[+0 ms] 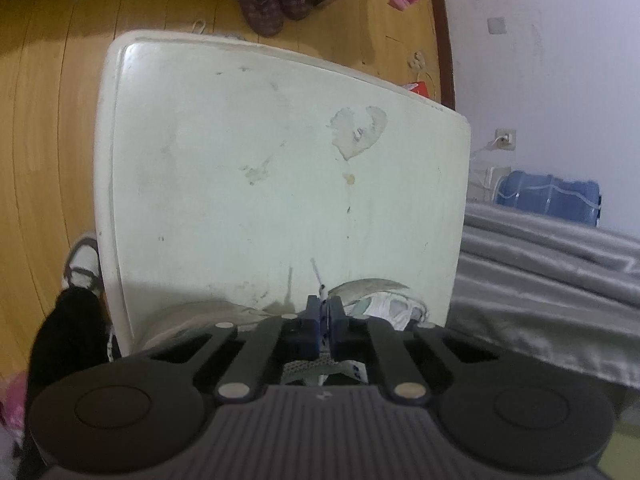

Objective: Lace up shoes with both hands

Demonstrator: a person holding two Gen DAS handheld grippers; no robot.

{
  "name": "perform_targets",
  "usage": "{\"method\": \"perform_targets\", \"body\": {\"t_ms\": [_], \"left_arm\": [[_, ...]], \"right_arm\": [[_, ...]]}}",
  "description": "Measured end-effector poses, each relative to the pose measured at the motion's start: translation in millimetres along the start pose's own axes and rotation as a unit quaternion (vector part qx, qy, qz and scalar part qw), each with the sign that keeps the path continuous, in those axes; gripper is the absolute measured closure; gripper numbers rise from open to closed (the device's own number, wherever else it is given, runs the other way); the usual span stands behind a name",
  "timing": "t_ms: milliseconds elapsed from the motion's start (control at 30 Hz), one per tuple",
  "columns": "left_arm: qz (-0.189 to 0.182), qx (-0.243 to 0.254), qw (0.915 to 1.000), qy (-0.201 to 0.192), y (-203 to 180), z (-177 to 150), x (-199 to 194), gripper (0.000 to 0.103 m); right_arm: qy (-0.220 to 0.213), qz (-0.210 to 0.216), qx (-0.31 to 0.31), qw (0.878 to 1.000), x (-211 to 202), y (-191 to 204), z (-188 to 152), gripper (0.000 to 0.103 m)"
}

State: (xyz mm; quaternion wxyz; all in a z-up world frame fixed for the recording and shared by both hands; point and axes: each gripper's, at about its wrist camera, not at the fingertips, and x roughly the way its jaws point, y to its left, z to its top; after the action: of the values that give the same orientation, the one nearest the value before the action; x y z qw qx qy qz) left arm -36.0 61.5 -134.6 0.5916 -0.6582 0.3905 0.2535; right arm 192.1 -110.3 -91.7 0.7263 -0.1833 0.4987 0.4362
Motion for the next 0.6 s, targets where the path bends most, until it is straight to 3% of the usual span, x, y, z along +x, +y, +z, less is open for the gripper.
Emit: {"method": "perform_targets", "body": {"t_ms": [133,233,433,600], "left_arm": [[0.023,0.05,0.9979,-0.035,-10.1,-7.2,-9.5,0.1],[0.048,0.104,0.9905,-0.077,-19.7,-15.5,-24.6,0.1],[0.098,0.207,0.961,-0.155,-38.5,-36.1,-52.9,0.1],[0.13,0.275,0.9274,-0.218,-49.7,-57.3,-71.1,0.1]], "right_arm": [[-0.001,0.001,-0.001,1.0,-0.1,-0.5,-0.4,0.079],[-0.002,0.0,-0.003,1.0,0.1,-0.7,-0.7,0.079],[0.003,-0.005,-0.013,1.0,1.0,1.8,0.7,0.079],[0.008,-0.012,-0.021,1.0,1.9,5.1,1.4,0.079]]}}
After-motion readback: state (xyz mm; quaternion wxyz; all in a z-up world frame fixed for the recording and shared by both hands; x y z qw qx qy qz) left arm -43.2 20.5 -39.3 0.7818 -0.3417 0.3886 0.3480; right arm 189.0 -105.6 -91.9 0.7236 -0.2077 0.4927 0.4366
